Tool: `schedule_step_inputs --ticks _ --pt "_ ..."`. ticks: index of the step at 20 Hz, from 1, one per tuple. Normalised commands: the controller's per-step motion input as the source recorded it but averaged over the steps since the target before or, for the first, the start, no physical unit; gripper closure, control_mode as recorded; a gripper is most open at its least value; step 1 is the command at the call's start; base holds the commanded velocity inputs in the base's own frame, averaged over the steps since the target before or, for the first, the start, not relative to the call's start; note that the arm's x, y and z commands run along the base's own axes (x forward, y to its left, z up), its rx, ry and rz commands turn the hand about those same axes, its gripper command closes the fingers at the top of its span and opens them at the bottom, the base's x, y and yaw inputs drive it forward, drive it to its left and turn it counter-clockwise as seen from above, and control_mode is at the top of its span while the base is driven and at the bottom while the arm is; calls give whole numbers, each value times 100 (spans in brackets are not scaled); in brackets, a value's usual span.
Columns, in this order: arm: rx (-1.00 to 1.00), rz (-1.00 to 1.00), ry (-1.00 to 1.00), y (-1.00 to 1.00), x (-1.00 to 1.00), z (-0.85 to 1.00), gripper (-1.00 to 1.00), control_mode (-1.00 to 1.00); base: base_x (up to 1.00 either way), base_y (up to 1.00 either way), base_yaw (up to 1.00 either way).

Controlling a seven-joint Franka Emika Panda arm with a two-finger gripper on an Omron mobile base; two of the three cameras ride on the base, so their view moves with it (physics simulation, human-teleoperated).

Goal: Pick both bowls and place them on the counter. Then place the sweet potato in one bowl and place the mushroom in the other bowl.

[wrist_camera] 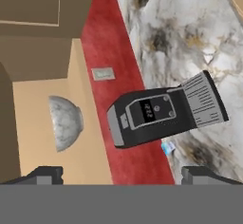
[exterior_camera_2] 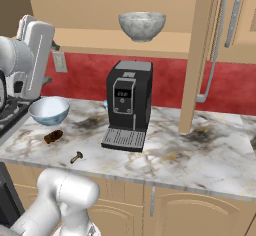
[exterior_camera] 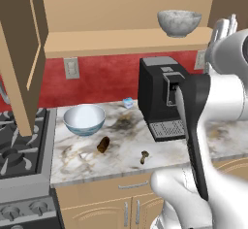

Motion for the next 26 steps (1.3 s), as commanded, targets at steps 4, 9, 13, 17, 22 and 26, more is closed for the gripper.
schedule_step_inputs --ticks 4,9,13,17,22,26 --pt "-24 0 -11 -11 17 0 -100 -100 0 0 0" --pt "-19 0 -11 -13 23 1 -100 -100 0 0 0" --pt "-8 0 -7 -20 31 8 -100 -100 0 0 0" --pt "0 0 -10 -19 37 17 -100 -100 0 0 0" --pt "1 0 -6 -4 42 21 -100 -100 0 0 0" --pt "1 -3 0 4 39 8 -100 -100 0 0 0"
